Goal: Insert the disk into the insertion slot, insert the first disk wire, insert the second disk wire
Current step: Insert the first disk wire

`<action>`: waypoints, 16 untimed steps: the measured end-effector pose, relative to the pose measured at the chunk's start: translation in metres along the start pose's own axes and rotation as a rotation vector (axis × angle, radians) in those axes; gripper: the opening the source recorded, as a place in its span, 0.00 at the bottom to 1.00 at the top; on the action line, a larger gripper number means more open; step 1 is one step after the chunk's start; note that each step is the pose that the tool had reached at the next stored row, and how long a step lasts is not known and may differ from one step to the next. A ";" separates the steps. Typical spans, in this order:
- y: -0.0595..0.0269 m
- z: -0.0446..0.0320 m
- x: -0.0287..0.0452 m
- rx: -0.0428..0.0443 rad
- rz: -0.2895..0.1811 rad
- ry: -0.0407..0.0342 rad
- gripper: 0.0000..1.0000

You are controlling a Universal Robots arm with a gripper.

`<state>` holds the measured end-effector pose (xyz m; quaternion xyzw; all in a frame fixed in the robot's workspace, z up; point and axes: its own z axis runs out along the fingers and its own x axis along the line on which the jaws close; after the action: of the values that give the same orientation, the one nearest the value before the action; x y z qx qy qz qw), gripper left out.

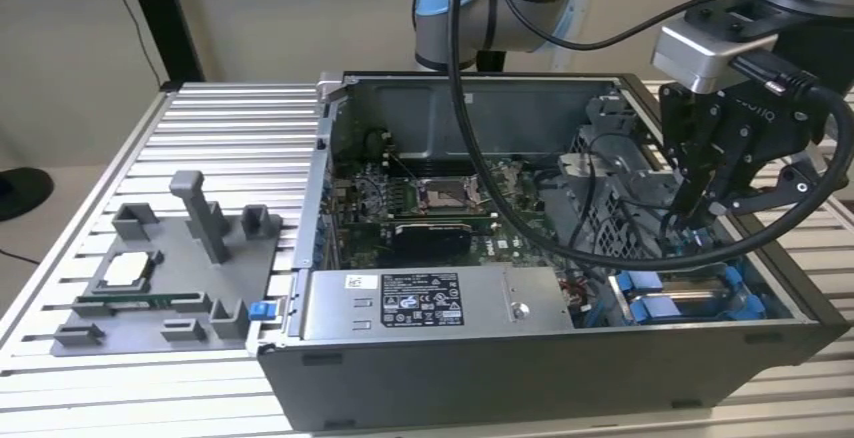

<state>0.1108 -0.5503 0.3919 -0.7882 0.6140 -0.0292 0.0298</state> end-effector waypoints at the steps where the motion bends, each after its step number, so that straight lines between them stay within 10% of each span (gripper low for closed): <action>1: 0.0000 0.0000 0.0000 0.0000 0.000 0.0000 0.00; 16: 0.0000 0.0000 0.0000 0.0000 0.000 -0.0002 0.00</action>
<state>0.1108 -0.5503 0.3919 -0.7882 0.6140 -0.0291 0.0299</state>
